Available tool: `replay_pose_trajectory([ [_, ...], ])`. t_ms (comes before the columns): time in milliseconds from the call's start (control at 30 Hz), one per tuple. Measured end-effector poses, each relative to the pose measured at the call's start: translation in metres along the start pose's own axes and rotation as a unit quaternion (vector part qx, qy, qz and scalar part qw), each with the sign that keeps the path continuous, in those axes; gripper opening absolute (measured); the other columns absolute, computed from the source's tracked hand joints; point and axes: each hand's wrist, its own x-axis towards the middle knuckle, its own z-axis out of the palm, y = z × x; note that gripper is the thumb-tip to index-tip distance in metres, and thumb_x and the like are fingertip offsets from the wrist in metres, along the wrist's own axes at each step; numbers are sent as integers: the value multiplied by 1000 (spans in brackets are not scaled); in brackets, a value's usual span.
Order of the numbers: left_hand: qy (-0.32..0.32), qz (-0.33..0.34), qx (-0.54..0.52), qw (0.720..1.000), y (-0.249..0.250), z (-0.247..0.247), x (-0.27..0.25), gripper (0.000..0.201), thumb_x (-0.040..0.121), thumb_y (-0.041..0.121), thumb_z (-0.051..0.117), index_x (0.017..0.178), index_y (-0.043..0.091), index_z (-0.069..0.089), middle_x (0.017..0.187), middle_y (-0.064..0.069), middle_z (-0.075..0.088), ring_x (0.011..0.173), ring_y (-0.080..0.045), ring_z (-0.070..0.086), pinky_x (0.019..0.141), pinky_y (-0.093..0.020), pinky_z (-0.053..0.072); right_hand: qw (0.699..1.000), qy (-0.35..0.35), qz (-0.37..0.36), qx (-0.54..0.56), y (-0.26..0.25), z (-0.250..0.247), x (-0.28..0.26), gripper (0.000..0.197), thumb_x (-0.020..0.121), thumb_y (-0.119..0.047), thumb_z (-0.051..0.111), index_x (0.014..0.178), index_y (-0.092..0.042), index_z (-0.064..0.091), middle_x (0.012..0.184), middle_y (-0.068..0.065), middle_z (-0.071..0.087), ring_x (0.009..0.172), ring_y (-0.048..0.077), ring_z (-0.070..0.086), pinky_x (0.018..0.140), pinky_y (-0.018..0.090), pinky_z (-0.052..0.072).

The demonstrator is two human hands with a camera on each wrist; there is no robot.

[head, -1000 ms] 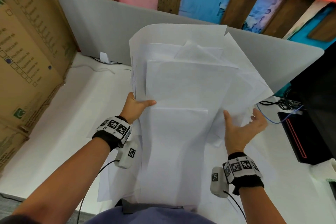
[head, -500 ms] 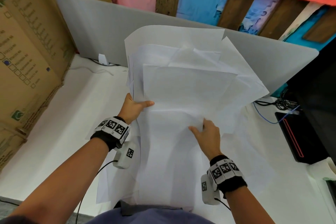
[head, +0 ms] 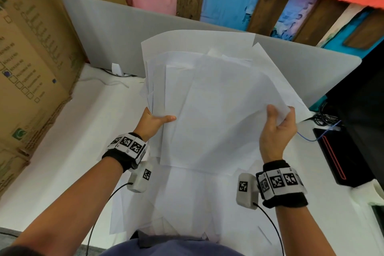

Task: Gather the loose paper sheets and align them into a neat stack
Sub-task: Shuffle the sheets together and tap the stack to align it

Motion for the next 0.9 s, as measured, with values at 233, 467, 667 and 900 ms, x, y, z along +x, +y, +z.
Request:
replay_pose_trajectory([
  [233,-40,22,-19,999,-1,-3,-2,39,69,12,79,105,12,63,104,0,70,99,-10,66,89,-27,50,999,-33,-8,16,2,22,-16,27,91,-4,55,84,-28,49,81,-9,52,75,-6,52,76,17,46],
  [467,-57,67,-5,996,2,-1,-5,29,83,0,65,92,28,65,87,17,72,90,-2,67,81,-20,52,994,-54,89,24,11,19,-6,16,82,-4,67,89,-15,57,87,-3,62,79,3,59,80,25,51],
  [667,-80,85,-27,993,5,3,-7,38,85,-2,61,104,31,58,88,28,69,89,8,63,75,-9,49,979,15,189,71,28,16,4,30,75,-10,76,97,-8,55,133,-6,32,130,19,39,106,32,40],
  [900,-77,80,-24,994,4,3,-7,34,83,-2,63,104,25,57,82,30,68,85,12,63,74,-5,47,960,12,245,131,39,2,3,32,61,-31,83,65,-20,53,120,11,49,110,24,55,94,33,49],
])
